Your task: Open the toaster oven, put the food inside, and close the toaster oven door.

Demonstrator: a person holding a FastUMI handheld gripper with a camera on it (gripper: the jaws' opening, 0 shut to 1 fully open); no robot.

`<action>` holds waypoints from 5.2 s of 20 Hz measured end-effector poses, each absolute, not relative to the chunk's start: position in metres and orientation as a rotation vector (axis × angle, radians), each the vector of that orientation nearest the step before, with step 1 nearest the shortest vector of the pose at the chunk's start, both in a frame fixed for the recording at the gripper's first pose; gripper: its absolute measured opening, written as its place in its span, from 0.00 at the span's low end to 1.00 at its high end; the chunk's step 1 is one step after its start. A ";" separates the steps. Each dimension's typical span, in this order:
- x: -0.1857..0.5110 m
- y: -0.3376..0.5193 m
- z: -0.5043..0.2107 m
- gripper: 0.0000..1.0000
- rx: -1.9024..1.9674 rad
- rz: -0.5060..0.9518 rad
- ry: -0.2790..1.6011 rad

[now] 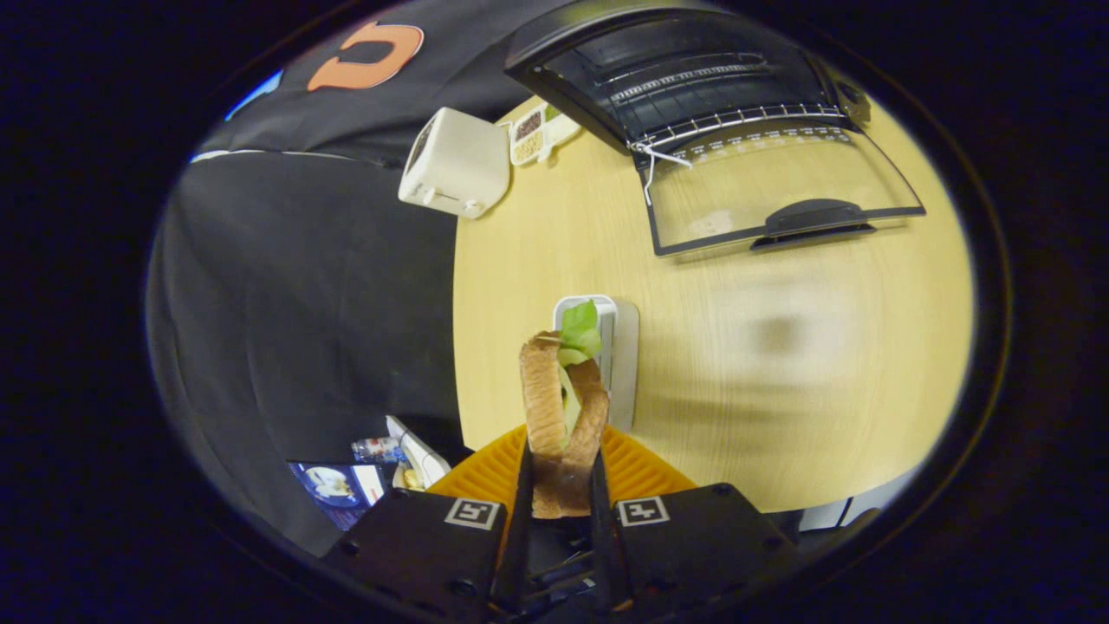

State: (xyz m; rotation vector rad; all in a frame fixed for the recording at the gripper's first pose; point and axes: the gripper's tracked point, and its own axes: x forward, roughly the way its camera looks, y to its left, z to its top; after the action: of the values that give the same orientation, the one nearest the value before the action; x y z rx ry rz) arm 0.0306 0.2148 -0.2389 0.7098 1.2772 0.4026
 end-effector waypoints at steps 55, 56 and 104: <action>0.201 0.082 -0.249 1.00 0.854 -0.007 0.735; 0.191 0.080 -0.249 1.00 0.806 -0.007 0.731; 0.201 0.024 -0.205 1.00 0.073 -0.039 0.516</action>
State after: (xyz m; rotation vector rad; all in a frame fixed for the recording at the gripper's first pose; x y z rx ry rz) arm 0.2014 0.0244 -0.2046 0.0728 0.5158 -0.0393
